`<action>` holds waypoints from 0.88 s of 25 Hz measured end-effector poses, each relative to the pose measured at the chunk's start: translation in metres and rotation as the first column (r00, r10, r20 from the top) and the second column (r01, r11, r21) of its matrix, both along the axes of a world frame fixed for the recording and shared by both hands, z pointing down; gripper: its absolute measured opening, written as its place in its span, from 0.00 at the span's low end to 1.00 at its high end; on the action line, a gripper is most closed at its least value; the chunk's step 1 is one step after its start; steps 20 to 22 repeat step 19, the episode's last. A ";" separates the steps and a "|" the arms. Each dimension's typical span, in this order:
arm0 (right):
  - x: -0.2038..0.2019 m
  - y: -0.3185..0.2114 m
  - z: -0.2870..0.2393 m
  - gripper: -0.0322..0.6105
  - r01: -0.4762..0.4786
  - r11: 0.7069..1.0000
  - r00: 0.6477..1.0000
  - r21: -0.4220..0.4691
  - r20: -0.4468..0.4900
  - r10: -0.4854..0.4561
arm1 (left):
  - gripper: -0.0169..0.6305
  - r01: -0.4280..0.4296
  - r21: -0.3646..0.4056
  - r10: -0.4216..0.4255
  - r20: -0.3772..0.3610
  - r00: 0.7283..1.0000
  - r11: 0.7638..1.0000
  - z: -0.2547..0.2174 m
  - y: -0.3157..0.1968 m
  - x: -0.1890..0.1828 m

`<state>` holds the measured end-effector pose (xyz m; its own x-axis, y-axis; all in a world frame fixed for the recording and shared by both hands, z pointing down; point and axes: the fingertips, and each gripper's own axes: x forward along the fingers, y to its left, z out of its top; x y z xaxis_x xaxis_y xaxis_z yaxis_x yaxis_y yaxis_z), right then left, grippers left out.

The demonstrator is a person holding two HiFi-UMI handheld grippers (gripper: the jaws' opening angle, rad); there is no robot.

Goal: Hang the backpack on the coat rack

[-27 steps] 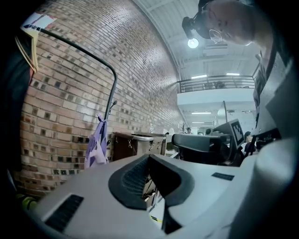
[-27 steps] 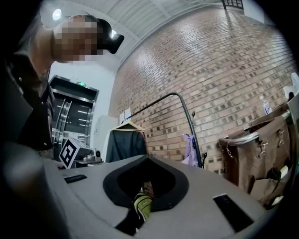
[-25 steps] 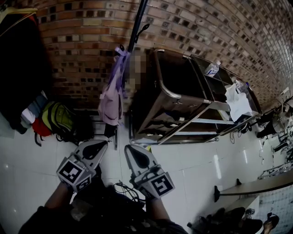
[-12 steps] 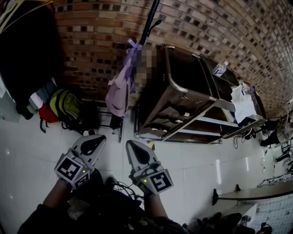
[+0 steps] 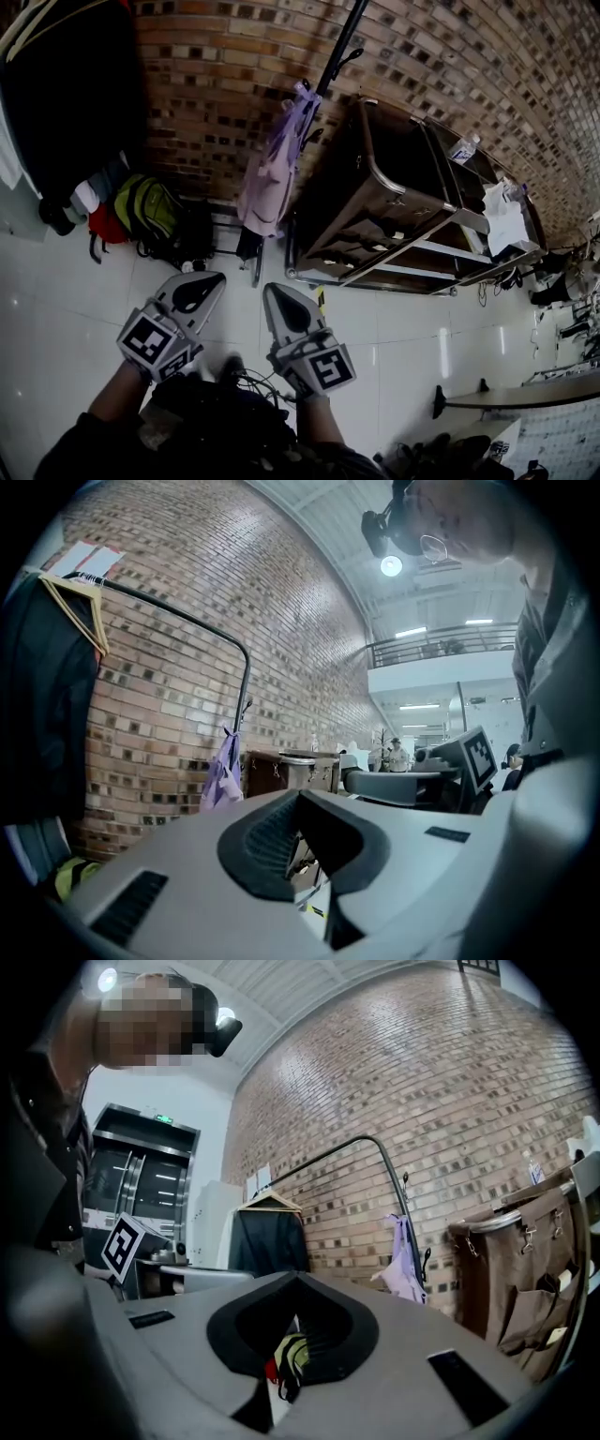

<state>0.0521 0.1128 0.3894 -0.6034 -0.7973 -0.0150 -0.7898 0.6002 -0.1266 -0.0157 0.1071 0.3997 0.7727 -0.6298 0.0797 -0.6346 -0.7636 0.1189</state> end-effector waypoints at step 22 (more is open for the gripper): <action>-0.091 0.038 0.012 0.05 0.000 0.999 0.997 -0.048 -0.075 -0.003 | 0.05 -0.024 -0.048 0.025 0.018 1.000 0.999 0.013 0.039 -0.082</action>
